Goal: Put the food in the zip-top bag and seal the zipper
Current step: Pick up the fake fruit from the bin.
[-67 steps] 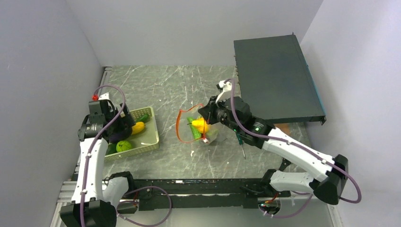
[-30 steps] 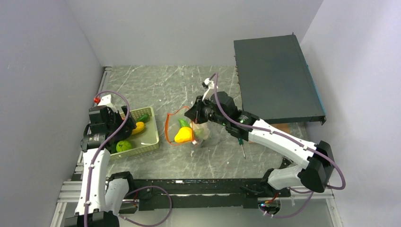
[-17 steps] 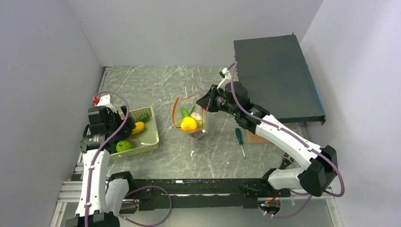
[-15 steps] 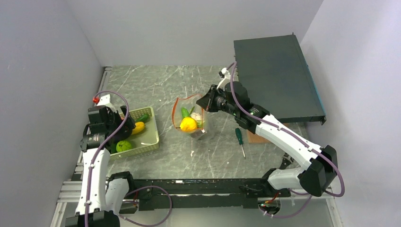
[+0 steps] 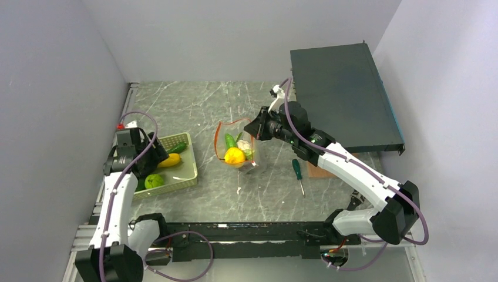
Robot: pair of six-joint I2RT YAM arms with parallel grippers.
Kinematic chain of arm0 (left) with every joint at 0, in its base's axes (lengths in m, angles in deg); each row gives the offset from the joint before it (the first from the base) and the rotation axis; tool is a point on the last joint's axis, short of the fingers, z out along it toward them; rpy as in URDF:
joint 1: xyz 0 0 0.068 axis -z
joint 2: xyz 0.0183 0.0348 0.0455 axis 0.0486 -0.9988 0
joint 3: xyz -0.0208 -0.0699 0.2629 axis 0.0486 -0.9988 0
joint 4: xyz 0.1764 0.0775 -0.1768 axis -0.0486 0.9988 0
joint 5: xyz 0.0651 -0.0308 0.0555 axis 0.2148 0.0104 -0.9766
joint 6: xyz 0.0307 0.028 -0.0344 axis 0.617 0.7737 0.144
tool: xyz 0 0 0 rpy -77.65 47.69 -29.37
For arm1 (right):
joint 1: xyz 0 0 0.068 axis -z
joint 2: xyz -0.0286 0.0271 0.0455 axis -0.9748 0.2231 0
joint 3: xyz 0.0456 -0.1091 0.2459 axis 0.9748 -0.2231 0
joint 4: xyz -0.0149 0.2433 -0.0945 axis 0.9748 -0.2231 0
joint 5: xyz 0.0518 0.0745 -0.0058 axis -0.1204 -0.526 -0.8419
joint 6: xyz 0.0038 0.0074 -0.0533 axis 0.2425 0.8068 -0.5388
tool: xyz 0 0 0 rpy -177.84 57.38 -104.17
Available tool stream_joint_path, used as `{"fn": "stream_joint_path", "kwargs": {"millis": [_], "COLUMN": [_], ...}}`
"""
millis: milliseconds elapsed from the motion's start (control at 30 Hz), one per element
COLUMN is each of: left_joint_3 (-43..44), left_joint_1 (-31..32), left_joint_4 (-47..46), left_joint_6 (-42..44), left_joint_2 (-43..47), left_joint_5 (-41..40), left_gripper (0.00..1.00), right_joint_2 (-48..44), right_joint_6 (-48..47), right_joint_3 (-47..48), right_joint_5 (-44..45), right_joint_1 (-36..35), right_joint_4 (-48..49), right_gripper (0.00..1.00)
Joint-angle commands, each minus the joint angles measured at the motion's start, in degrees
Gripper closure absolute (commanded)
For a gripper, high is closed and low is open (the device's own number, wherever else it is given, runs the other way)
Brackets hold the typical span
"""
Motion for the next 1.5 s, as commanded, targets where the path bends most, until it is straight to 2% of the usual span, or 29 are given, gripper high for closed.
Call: {"fn": "stream_joint_path", "kwargs": {"millis": [0,167,267,367,500,600,700,767,833,967,1033,1167,1300,1467], "left_joint_3": [2.4,-3.2,-3.8,-2.0,0.0,0.2,-1.1,-2.7,-3.9,-5.1,-4.4,-3.4,-5.5,-8.5], "left_joint_1": [0.6,0.5,-0.3,-1.5,-4.4,-8.3,-12.7,-14.0,-14.9,-15.9,-16.0,-16.1,-16.5,-17.1], "left_joint_4": [3.5,4.3,5.5,7.1,11.9,12.7,12.6,11.3,10.6,7.4,6.7,8.3,6.1,3.2], "left_joint_6": [-12.9,-18.6,-18.1,-17.0,-23.0,-23.9,-25.9,-27.4,-28.8,-28.4,-27.9,-29.1,-29.6,-31.4], "left_joint_2": [6.2,14.6,15.1,12.5,7.1,3.3,2.9,4.8,6.5,7.1,5.1,1.6,-0.1,-3.7], "left_joint_5": [-12.8,-21.3,-23.8,-24.3,-26.0,-23.9,-22.1,-23.8,-26.3,-27.0,-26.8,-29.0,-26.8,-26.4], "left_gripper": [0.24,0.03,0.00,0.00,0.00,0.00,0.00,0.01,0.07,0.25,0.29,0.27,0.23,0.24], "right_joint_2": [-2.6,-2.0,-2.2,-1.6,-0.1,0.4,1.0,1.3,1.2,1.4,1.6,2.2,2.7,3.6], "right_joint_6": [-0.2,-1.8,-1.3,-0.8,-1.5,-1.8,-2.4,-2.6,-2.7,-2.4,-2.2,-2.4,-2.9,-2.8], "right_joint_3": [1.3,4.2,3.9,4.2,6.1,6.9,8.1,8.5,8.5,7.9,7.7,8.2,9.0,9.6], "right_joint_5": [-1.9,-2.3,-2.4,-3.3,-3.8,-3.7,-4.2,-4.1,-4.2,-4.4,-4.6,-5.0,-5.0,-5.9], "right_joint_1": [-0.1,-0.2,-0.2,-0.1,-0.1,-0.1,-0.2,-0.2,-0.2,-0.2,-0.2,-0.2,-0.2,-0.2], "right_joint_4": [1.1,-2.3,-2.0,-1.6,-2.8,-3.3,-4.5,-5.1,-5.1,-4.5,-4.0,-4.0,-4.1,-3.9], "right_gripper": [1.00,1.00,1.00,1.00,1.00,1.00,1.00,1.00,1.00,1.00,1.00,1.00,1.00,1.00]}}
